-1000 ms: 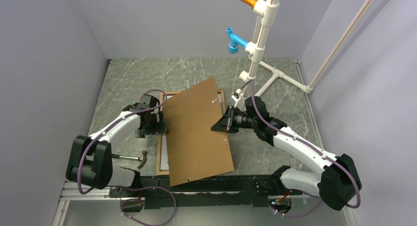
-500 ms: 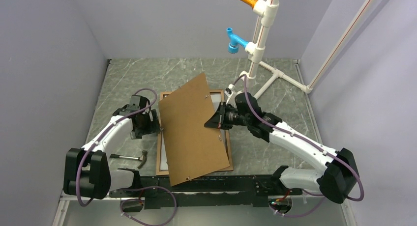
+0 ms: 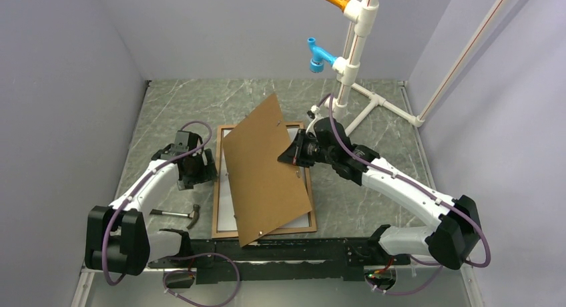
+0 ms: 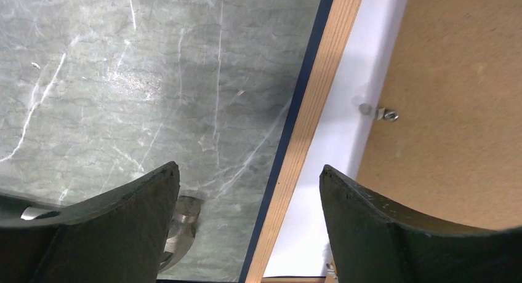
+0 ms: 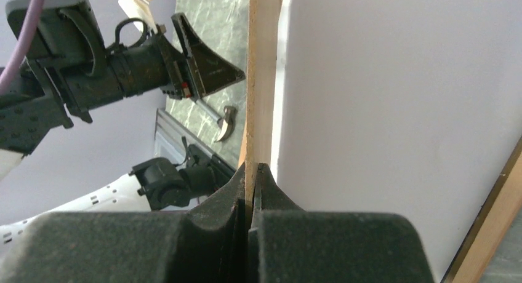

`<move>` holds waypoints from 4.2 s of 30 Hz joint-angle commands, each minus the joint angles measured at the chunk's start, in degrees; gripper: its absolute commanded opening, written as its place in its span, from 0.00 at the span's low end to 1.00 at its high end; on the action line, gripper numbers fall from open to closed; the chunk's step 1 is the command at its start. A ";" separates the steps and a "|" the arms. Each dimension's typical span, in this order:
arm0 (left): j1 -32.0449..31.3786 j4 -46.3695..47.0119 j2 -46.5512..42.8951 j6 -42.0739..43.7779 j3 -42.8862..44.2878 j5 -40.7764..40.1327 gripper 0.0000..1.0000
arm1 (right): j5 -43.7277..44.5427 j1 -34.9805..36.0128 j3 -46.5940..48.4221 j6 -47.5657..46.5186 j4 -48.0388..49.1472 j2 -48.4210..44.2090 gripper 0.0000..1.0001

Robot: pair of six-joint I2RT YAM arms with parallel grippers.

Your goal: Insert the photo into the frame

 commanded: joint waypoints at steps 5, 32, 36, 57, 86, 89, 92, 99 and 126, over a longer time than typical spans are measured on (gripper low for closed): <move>0.32 2.72 -0.90 -1.60 -1.84 0.77 0.85 | 6.47 -0.56 2.11 3.91 4.06 -2.35 0.00; 0.32 8.72 1.09 -0.81 -5.42 5.52 0.76 | 3.35 -1.93 -5.59 8.39 21.09 1.05 0.00; 0.33 9.10 1.32 -0.81 -5.68 5.75 0.75 | 3.84 -1.86 -5.77 7.59 22.49 1.57 0.00; 0.36 8.82 0.45 -1.77 -5.33 5.03 0.77 | 1.59 -1.96 -12.85 15.32 23.82 2.77 0.00; 0.41 21.20 4.07 -5.26 -8.52 18.04 0.80 | -3.72 -1.95 -24.02 11.35 33.76 8.22 0.00; 0.41 21.12 4.06 -5.33 -8.94 17.88 0.80 | -6.29 -1.88 -25.20 12.58 39.14 10.04 0.00; 0.41 20.84 3.99 -5.13 -9.03 17.56 0.80 | -7.67 -1.94 -26.78 12.72 41.62 11.04 0.00; 0.41 20.54 4.51 -4.51 -8.86 17.48 0.79 | -3.67 -1.91 -29.04 6.57 36.19 9.35 0.00; 2.95 17.90 8.29 -3.42 -2.15 12.15 0.81 | 3.82 -1.79 -22.55 -9.48 21.44 17.82 0.00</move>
